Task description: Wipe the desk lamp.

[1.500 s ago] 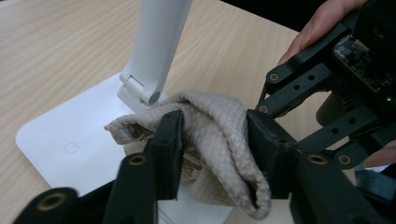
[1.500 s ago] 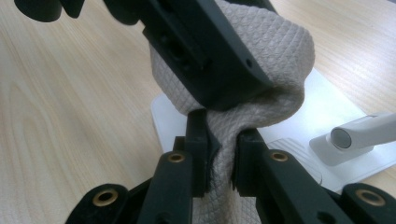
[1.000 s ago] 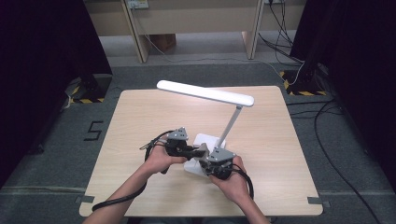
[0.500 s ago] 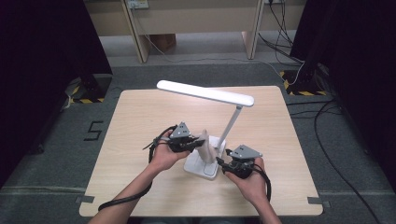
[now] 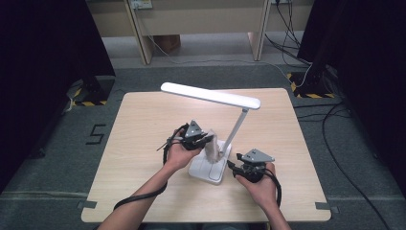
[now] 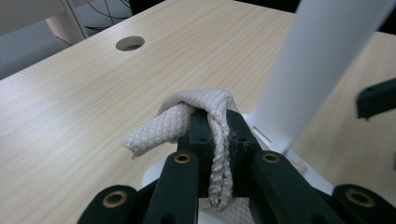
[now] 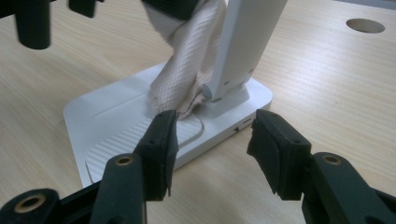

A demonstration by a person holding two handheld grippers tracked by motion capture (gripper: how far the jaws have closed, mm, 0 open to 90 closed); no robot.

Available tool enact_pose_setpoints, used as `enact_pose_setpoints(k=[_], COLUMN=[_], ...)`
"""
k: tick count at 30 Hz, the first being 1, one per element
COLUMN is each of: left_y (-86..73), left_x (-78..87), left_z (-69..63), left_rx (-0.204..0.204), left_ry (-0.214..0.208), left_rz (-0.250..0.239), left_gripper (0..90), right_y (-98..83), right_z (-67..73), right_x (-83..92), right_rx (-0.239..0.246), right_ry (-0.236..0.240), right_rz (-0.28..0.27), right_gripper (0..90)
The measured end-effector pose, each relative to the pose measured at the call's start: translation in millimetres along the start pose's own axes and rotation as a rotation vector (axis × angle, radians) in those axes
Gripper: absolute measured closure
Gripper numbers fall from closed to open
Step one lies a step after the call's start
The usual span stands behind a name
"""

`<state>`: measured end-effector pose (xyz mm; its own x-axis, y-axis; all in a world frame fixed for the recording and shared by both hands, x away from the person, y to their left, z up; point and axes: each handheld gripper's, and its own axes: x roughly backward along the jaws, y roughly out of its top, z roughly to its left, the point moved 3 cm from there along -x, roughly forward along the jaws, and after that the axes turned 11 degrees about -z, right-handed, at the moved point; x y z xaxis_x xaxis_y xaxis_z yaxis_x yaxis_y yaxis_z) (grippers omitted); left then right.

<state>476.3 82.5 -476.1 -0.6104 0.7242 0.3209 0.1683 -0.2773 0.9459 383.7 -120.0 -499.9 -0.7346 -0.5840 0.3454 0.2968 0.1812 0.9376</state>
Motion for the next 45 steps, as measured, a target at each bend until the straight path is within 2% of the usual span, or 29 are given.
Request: enact_pose_setpoints(k=[7, 13, 14, 16, 18, 24, 29, 32, 36, 37, 45], left_y=[-1.7, -5.3, -5.7, -6.5, -7.6, -14.6, -18.0, -18.4, -20.4, -20.8, -25.4], left_x=[-25.3, -38.0, -38.9, -40.5, -42.6, -47.0, -44.7, -40.3, -35.3, -33.5, -15.9], left_z=[-4.5, 2.0, 3.0, 3.3, 2.0, -3.6, -6.0, -7.4, -10.0, -10.3, -23.6], left_rx=[-0.032, -0.038, -0.05, -0.052, -0.052, -0.039, -0.03, -0.04, -0.028, -0.036, -0.028], left_ry=[-0.006, 0.037, 0.044, 0.047, 0.044, 0.01, -0.008, -0.017, -0.015, -0.017, -0.027], left_rz=[0.015, 0.022, 0.024, 0.023, 0.021, 0.061, 0.096, 0.12, 0.131, 0.14, 0.172], left_gripper=[83.2, 83.2, 83.2, 83.1, 83.1, 83.1, 83.1, 83.1, 83.1, 83.1, 83.1], right_y=[-3.5, -3.1, -3.2, -3.6, -4.2, -7.4, -8.0, -7.9, -8.7, -8.9, -7.6], right_z=[0.9, -0.7, -0.8, -1.4, -1.7, -0.9, 0.9, 1.0, 1.2, 1.4, 0.5], right_x=[-1.2, 0.3, 0.5, 1.1, 1.2, 0.7, -0.1, -0.4, -0.6, -0.9, -5.3], right_rx=[-0.004, -0.003, -0.004, -0.006, -0.01, -0.014, -0.007, -0.007, -0.01, -0.01, -0.006], right_ry=[0.004, -0.001, -0.001, -0.004, -0.005, 0.0, 0.006, 0.008, 0.008, 0.01, 0.013], right_rz=[0.003, -0.004, -0.005, -0.008, -0.004, -0.004, 0.001, 0.0, 0.004, 0.004, 0.008], right_gripper=[50.8, 51.4, 51.5, 51.7, 51.8, 52.4, 52.6, 52.7, 52.8, 52.9, 53.0])
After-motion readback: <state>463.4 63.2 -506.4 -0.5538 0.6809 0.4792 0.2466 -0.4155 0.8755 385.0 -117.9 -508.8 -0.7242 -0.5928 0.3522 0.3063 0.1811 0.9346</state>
